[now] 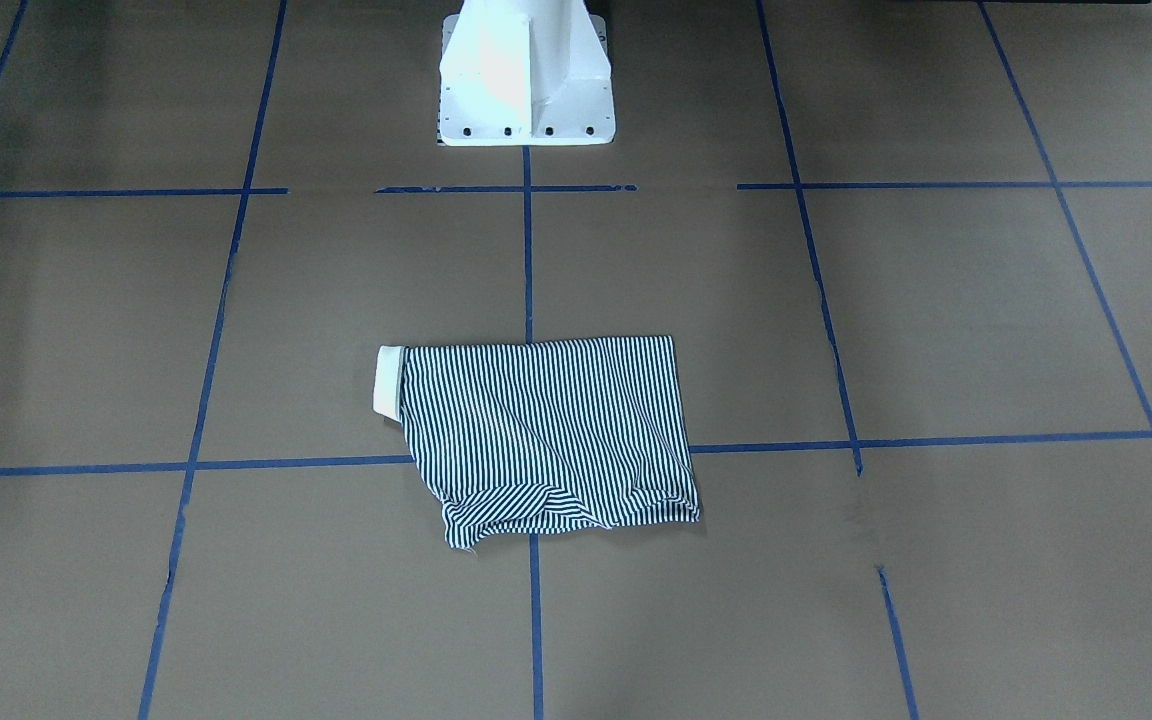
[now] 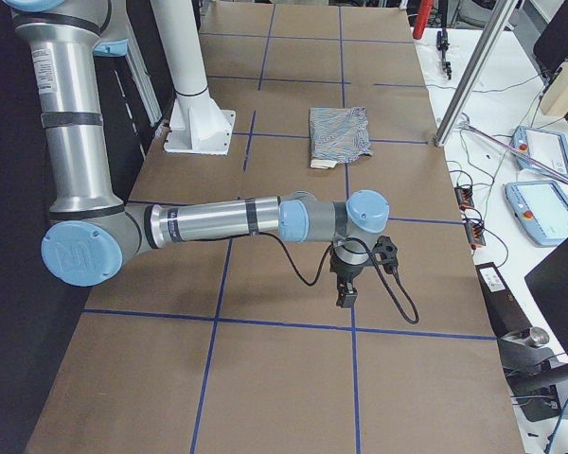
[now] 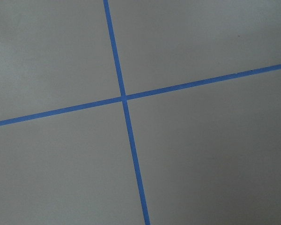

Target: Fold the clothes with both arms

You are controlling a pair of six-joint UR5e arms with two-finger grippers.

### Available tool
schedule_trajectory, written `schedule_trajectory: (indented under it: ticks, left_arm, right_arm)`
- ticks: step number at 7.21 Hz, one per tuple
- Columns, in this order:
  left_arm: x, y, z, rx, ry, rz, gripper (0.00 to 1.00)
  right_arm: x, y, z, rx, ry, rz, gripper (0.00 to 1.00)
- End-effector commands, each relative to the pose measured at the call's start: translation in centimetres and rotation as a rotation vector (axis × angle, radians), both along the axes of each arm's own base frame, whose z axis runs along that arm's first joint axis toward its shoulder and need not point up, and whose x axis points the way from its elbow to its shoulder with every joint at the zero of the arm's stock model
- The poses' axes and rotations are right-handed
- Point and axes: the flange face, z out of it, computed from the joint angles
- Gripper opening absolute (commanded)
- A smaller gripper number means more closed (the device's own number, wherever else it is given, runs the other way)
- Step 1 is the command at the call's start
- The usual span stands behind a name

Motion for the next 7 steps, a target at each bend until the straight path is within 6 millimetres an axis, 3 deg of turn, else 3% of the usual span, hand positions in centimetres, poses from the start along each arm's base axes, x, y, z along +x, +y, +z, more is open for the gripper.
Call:
schedule_trajectory:
  ticks: [1, 3, 7]
  left_arm:
    - [0.0, 0.0, -0.2, 0.005, 0.002, 0.001, 1.00]
    - [0.2, -0.1, 0.2, -0.003, 0.002, 0.004, 1.00]
    - [0.2, -0.2, 0.4, -0.010, 0.002, 0.005, 1.00]
  right_arm:
    - [-0.1, -0.4, -1.5, 0.043, -0.003, 0.001, 1.00]
    - [-0.1, 0.0, -0.8, 0.028, -0.006, 0.001, 1.00]
    - [0.0, 1.6, -1.4, 0.035, -0.033, 0.004, 1.00]
